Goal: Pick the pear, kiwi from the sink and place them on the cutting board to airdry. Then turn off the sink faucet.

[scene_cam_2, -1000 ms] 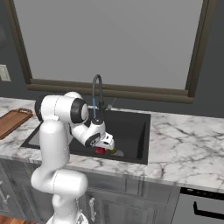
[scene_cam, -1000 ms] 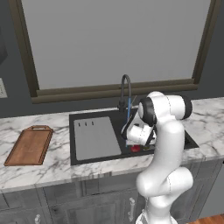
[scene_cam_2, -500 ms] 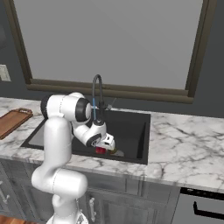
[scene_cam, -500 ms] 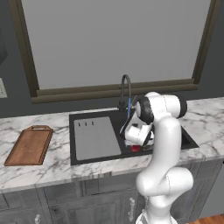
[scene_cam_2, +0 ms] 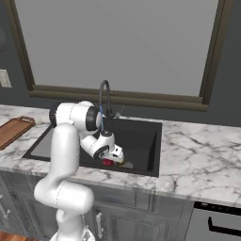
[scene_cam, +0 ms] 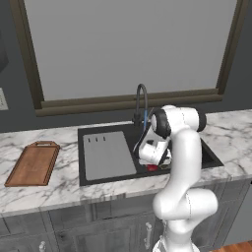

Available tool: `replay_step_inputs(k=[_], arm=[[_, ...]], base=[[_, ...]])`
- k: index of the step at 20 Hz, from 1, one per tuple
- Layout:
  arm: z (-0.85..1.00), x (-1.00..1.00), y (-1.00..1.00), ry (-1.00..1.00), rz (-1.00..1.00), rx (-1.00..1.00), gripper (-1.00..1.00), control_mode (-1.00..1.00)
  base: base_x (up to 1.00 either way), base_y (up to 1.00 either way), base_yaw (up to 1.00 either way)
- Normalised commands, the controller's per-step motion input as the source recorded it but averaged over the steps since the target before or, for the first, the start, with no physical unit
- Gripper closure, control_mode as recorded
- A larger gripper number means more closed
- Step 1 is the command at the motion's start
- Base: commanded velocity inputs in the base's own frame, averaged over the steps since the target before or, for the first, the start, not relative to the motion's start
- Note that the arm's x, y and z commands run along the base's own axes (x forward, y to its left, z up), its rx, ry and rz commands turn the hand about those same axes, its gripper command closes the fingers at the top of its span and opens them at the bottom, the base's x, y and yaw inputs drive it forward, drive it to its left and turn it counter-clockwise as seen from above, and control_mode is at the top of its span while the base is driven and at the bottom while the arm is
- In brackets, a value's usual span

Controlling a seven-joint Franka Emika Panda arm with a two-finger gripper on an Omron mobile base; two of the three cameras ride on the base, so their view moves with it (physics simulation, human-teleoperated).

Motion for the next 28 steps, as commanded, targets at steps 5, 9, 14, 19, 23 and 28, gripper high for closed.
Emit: replay_step_inputs(k=[5,9,14,19,23,28], arm=[[-0.26,0.04,0.15,0.02,-0.04,0.0,1.0,-1.0],[-0.04,0.0,0.01,0.0,-0.04,0.0,1.0,-1.0],[0.06,0.0,-0.07,-0.03,0.0,0.0,1.0,-1.0],[0.3,0.0,-0.02,-0.07,0.0,0.0,1.0,-1.0],[0.52,0.0,-0.03,-0.08,0.0,0.0,1.0,-1.0],[0.53,0.0,-0.13,-0.06,0.0,0.0,1.0,-1.0]], base=[[0.0,0.0,0.0],[0.0,0.0,0.0],[0.0,0.0,0.0],[0.0,0.0,0.0],[0.0,0.0,0.0],[0.0,0.0,0.0]])
